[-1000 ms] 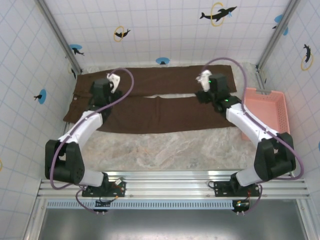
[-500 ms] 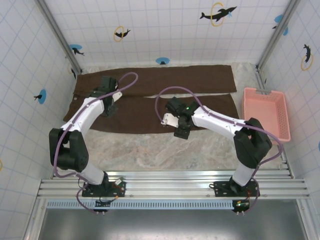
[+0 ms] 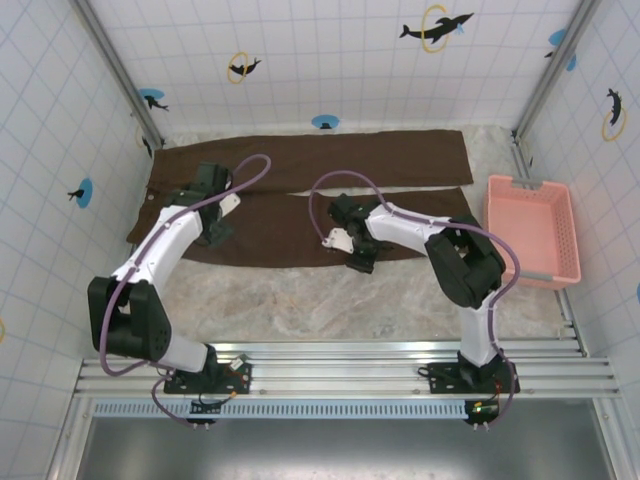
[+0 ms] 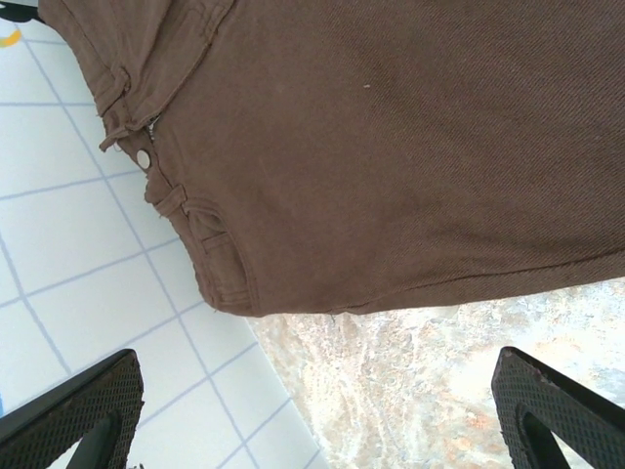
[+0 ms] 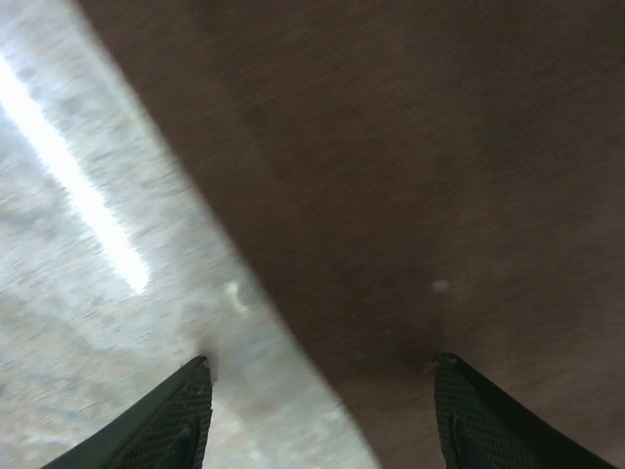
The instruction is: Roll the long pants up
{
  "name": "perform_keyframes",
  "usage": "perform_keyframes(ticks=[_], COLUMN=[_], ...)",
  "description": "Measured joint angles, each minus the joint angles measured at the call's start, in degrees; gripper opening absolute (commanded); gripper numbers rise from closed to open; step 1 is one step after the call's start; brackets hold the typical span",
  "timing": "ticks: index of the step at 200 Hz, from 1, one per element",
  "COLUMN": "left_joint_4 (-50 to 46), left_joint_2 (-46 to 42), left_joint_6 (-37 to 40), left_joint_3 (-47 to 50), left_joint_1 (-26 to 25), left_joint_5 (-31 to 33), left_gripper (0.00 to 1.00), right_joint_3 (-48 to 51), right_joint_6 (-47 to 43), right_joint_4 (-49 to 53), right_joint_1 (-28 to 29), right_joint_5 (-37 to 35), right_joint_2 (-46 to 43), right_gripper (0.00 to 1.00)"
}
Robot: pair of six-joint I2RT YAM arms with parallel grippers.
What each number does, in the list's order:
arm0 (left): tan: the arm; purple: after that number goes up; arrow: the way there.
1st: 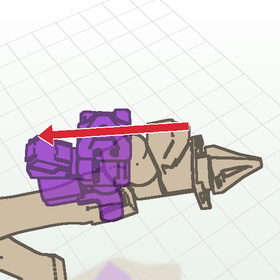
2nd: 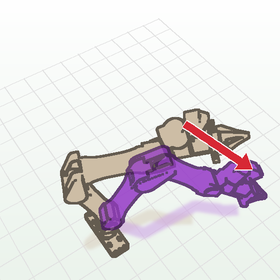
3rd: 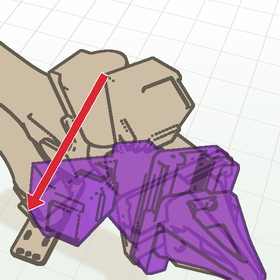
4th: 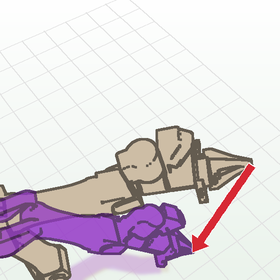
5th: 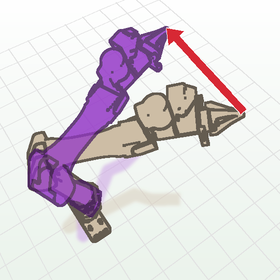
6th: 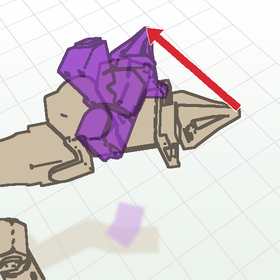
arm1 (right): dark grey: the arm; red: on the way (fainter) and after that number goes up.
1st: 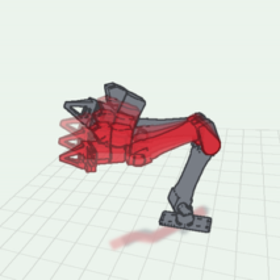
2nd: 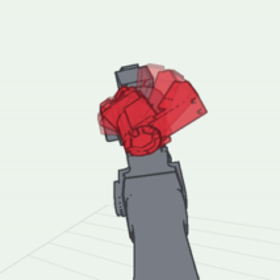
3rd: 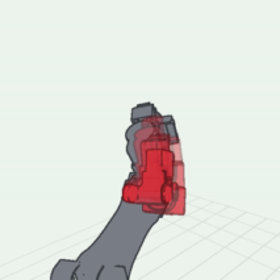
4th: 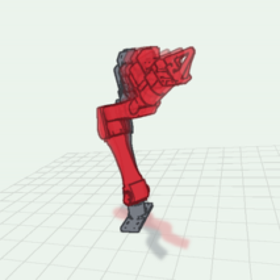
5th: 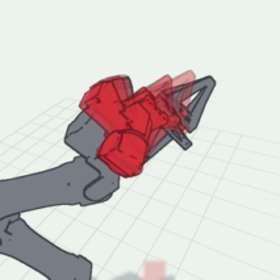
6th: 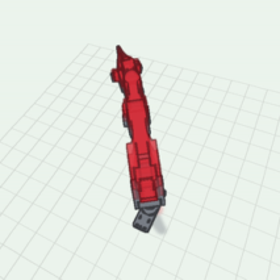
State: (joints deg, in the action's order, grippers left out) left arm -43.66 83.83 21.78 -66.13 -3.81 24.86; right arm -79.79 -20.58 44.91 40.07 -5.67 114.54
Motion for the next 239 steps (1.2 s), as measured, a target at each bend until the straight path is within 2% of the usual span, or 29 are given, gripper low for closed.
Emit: perform_keyframes(ticks=[20,41,75,97,129,186,216,239], left_joint_4=[-0.04,-0.07,-0.04,-0.04,0.02,0.9,3.23,4.98], left_joint_2=[-0.85,-1.38,-1.46,-1.49,-2.58,-3.3,-2.4,1.99], left_joint_6=[-0.22,-0.39,-0.39,-0.44,-0.76,-0.81,-0.57,-0.59], left_joint_3=[0.85,1.6,2.38,2.4,3.87,8.59,13.49,13.66], left_joint_1=[0.0,0.0,0.0,-0.11,-0.74,-2.49,-2.47,-2.51], left_joint_5=[-0.35,-0.72,-1.9,-2.71,-4.48,-4.85,-4.17,-3.26], left_gripper=[0.95,0.95,0.95,0.95,0.95,0.95,0.89,0.86], right_joint_3=[-1.79,-3.19,-4.52,-4.94,-6.1,-7.72,-7.72,-8.13], right_joint_6=[0.17,0.07,0.28,-0.17,-1.11,-2.14,-2.21,-2.19], right_joint_4=[-0.04,0.33,1.62,2.16,4.48,6.58,6.75,7.45], right_joint_1=[-1.62,-2.12,-2.03,-2.05,-2.25,-3.69,-5.35,-6.56], right_joint_5=[0.0,0.68,2.4,2.73,3.69,4.98,6.36,7.41], right_joint_2=[1.46,2.49,3.56,3.63,2.27,-6.86,-7.41,-7.41], right_gripper=[0.59,0.5,0.08,0.0,0.0,0.0,0.0,0.0])
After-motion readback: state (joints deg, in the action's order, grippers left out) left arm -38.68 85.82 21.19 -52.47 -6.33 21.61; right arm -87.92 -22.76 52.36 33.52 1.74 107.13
